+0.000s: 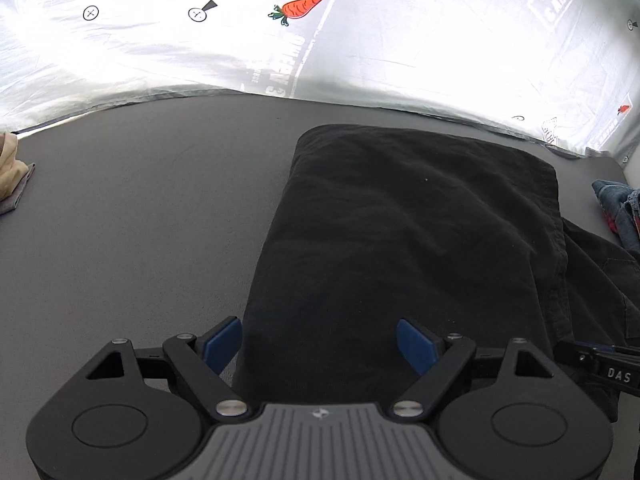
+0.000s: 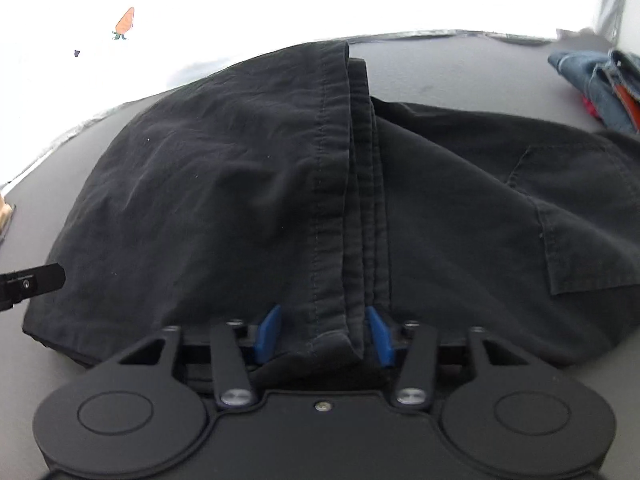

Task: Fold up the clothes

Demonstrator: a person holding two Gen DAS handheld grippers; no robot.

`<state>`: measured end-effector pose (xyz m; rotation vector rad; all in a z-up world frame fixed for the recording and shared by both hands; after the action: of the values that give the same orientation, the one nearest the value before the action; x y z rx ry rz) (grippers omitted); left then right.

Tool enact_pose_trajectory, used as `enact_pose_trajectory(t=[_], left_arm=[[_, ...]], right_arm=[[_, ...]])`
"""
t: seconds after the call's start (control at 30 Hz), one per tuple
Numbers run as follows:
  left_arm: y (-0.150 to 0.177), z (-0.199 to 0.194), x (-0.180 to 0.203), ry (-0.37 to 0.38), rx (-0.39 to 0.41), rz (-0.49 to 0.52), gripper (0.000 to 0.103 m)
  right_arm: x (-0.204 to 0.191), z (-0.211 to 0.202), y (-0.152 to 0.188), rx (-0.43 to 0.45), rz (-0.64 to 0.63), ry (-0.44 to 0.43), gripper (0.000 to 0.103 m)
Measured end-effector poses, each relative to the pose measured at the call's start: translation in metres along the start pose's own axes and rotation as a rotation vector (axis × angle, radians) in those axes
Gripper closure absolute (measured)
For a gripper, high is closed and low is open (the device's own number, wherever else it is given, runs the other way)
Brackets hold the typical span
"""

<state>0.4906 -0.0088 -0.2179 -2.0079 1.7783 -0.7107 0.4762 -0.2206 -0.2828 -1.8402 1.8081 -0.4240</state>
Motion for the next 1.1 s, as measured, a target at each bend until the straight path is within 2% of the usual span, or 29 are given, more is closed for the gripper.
enact_pose_trajectory(t=[0.03, 0.07, 0.1, 0.17, 0.27, 0.37, 0.57, 0.6, 0.7, 0.77, 0.93, 1.1], left_arm=[[0.001, 0.003, 0.000, 0.002, -0.009, 0.000, 0.018], [0.001, 0.006, 0.001, 0.005, -0.018, 0.001, 0.018], [0.002, 0.008, 0.002, 0.007, -0.026, 0.002, 0.018], [0.004, 0.014, 0.003, 0.012, -0.044, 0.004, 0.017], [0.004, 0.021, 0.003, -0.003, -0.057, 0.034, 0.016], [0.003, 0.023, 0.003, -0.002, -0.061, 0.056, 0.016], [-0.001, 0.006, -0.003, 0.029, -0.044, 0.037, 0.016], [-0.002, 0.003, -0.004, 0.035, -0.041, 0.033, 0.016], [-0.004, -0.006, -0.007, 0.051, -0.033, 0.024, 0.016], [-0.002, -0.016, -0.004, 0.060, -0.017, 0.050, 0.015], [0.020, -0.037, 0.009, 0.087, -0.013, 0.070, 0.014], [0.038, -0.048, 0.032, 0.104, -0.022, 0.102, 0.014]], right_arm=[[0.002, -0.011, -0.001, 0.022, 0.021, -0.016, 0.083], [0.005, -0.025, -0.002, 0.045, 0.058, -0.047, 0.094], [0.008, -0.039, -0.002, 0.063, 0.089, -0.073, 0.096], [0.011, -0.052, 0.004, 0.067, 0.110, -0.074, 0.096], [0.013, -0.041, 0.019, 0.020, 0.123, -0.035, 0.095], [0.013, -0.037, 0.019, -0.001, 0.142, -0.014, 0.093], [0.019, -0.029, 0.026, -0.033, 0.156, 0.027, 0.084], [0.019, -0.030, 0.026, -0.034, 0.157, 0.033, 0.077], [0.018, -0.042, 0.033, -0.013, 0.167, 0.047, 0.067], [0.017, -0.051, 0.044, -0.013, 0.178, 0.056, 0.067], [0.027, -0.069, 0.083, -0.039, 0.202, 0.101, 0.065], [0.055, -0.086, 0.097, -0.002, 0.331, 0.065, 0.051]])
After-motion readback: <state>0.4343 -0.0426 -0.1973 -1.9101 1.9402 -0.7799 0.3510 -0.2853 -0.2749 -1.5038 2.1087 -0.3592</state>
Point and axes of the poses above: each gripper's, at about its wrist camera, not at the fingertips, and z roughly the way its jaws point, x to its right, y to its underside, the point moved 10 cm from there along z, roughly the way its jaws point, and after that the axes turned 1 degree about z, right-handed, at the moved point
